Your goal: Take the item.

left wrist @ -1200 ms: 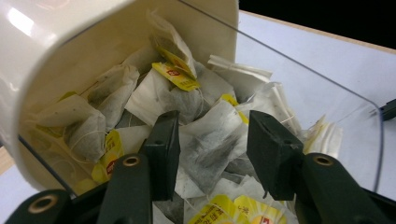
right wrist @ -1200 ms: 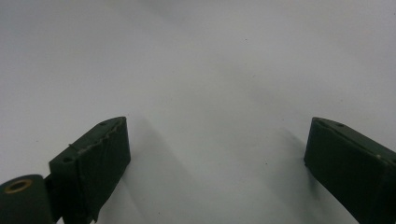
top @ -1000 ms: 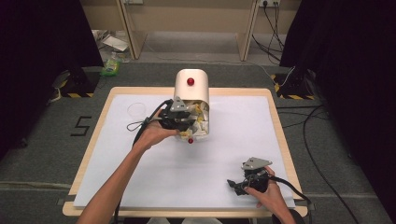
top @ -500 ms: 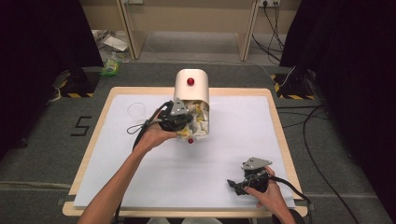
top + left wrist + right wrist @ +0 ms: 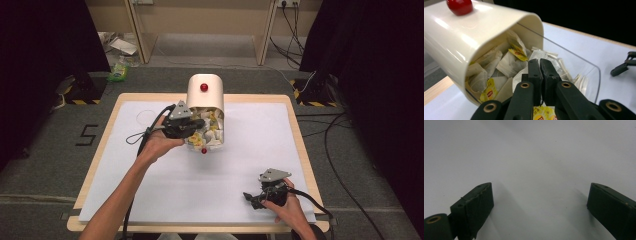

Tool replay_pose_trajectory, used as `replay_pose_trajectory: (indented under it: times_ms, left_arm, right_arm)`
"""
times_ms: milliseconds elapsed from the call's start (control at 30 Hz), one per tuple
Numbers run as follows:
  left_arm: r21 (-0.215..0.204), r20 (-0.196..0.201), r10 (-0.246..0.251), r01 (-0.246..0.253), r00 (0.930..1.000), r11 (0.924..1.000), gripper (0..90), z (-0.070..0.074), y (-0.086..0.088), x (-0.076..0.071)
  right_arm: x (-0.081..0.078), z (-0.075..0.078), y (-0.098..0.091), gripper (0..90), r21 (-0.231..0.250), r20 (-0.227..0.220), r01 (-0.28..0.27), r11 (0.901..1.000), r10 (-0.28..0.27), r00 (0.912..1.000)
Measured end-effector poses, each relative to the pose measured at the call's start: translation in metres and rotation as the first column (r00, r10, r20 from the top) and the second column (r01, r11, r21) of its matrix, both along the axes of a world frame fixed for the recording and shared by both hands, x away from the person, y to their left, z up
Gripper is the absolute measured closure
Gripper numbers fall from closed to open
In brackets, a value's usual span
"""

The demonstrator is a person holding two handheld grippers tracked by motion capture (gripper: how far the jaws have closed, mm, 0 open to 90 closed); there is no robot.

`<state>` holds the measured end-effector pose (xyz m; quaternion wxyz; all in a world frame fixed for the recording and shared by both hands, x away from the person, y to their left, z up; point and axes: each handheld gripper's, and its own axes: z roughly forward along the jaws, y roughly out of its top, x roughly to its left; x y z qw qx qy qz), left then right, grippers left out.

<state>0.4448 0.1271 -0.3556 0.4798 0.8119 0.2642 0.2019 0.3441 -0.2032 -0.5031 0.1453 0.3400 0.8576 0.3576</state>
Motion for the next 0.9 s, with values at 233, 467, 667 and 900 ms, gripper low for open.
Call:
replay_pose_trajectory:
  times_ms: [233,467,667,900]
  left_arm:
    - [-0.04,0.026,-0.003,0.004,0.9997,0.9992,86.6,0.017,0.01,-0.007]
    - [-0.064,0.063,0.0,0.004,0.998,0.998,86.7,0.036,0.02,-0.015]
    - [-0.084,0.078,0.012,-0.006,0.9968,0.9965,86.7,0.048,0.033,-0.018]
    - [-0.127,0.076,0.031,-0.021,0.9966,0.9917,86.6,0.059,0.055,-0.021]
  right_arm:
    - [0.0,0.0,0.0,7.6,0.0,0.002,0.001,1.0,-0.001,1.0]
    - [0.0,0.0,0.0,7.6,0.0,0.0,0.002,1.0,-0.002,1.0]
    - [0.0,0.0,0.0,7.6,0.0,0.002,0.001,1.0,-0.001,1.0]
    - [0.0,0.0,0.0,7.6,0.0,0.001,0.002,1.0,-0.002,1.0]
